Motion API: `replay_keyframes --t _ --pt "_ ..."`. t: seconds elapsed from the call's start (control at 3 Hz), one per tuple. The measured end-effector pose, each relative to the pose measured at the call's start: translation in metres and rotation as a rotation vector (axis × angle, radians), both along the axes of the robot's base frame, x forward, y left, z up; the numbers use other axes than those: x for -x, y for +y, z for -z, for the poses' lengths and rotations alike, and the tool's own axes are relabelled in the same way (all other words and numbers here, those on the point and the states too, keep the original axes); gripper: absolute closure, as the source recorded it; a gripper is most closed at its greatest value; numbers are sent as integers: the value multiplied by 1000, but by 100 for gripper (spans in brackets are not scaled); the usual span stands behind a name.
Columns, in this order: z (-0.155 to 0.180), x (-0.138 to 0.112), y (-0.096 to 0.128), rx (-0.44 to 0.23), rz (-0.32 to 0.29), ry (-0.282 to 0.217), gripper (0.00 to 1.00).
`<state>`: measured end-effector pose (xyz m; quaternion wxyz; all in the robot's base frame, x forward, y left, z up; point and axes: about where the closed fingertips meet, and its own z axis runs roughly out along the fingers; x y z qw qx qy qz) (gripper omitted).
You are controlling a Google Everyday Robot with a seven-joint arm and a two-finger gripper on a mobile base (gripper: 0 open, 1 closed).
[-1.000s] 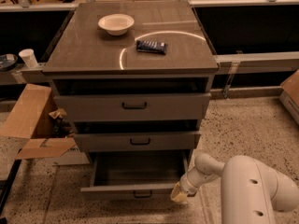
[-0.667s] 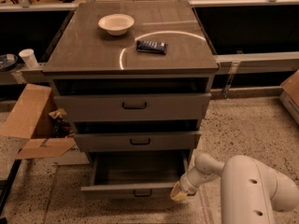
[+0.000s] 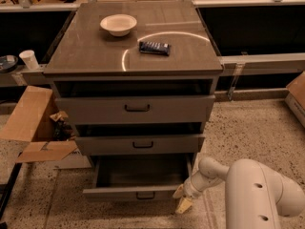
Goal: Close bottom drawer
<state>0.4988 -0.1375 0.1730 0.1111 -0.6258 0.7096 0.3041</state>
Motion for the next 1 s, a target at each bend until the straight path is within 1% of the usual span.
replay_keyframes --t 0.33,0.67,1.0 --pt "0 0 0 0 0 0 0" --pt "0 0 0 0 0 0 0" --pt "2 -3 0 24 6 -14 16"
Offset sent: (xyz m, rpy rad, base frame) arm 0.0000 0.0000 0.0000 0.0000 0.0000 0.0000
